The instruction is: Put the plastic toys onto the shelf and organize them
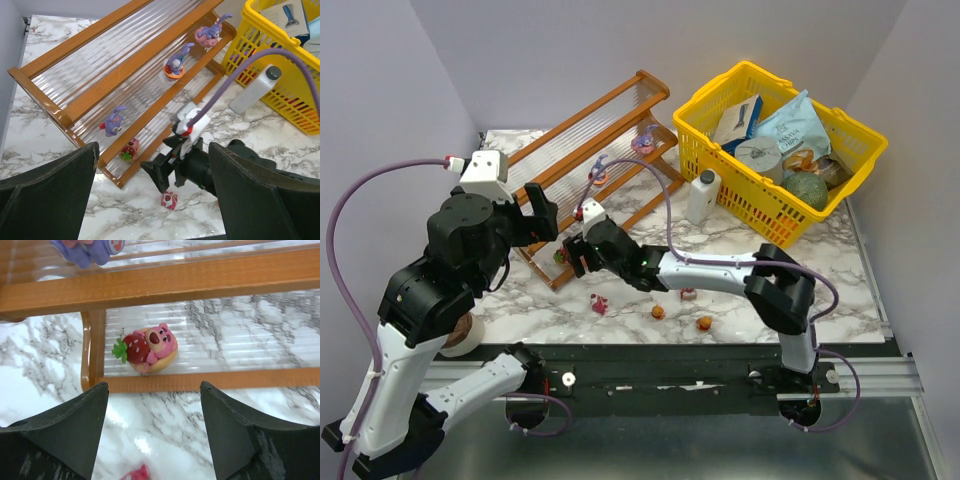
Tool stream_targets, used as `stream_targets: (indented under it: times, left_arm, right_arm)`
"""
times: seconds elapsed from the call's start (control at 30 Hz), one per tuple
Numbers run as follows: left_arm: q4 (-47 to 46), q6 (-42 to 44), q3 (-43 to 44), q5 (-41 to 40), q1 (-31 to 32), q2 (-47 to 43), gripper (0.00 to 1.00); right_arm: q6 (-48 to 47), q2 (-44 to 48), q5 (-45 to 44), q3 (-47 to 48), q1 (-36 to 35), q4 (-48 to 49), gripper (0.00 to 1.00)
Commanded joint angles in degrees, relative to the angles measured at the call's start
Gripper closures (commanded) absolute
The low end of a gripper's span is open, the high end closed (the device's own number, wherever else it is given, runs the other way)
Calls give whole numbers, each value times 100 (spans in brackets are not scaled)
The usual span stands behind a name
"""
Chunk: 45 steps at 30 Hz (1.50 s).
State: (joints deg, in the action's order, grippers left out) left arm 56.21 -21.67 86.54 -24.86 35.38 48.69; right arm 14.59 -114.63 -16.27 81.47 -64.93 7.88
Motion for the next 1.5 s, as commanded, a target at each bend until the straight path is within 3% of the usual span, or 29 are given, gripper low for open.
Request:
stream_targets:
  times: [0.0, 0.17, 0.33, 0.47, 0.77, 1.47]
  left_arm:
    - [-118, 5, -15, -18, 31, -70, 1]
    - [-171, 49, -50, -1, 31, -79, 1]
    - [-320, 23, -111, 95, 31, -61, 1]
    - [-435, -21, -146, 350, 31, 18, 1]
    - [-417, -4, -252, 377, 31, 36, 1]
    - [-365, 84, -261, 192, 31, 44, 1]
  right_arm:
    - [255, 678, -96, -412, -46, -471, 19]
    - [317, 1179, 536, -878, -46, -1066, 19]
    - [281, 1083, 1905, -940, -46, -1491, 21]
    - [553, 855, 2418, -923, -55, -1631, 24]
    - [879, 450, 2568, -738, -64, -1992, 26]
    - [1889, 354, 1935, -290, -29, -2642, 25]
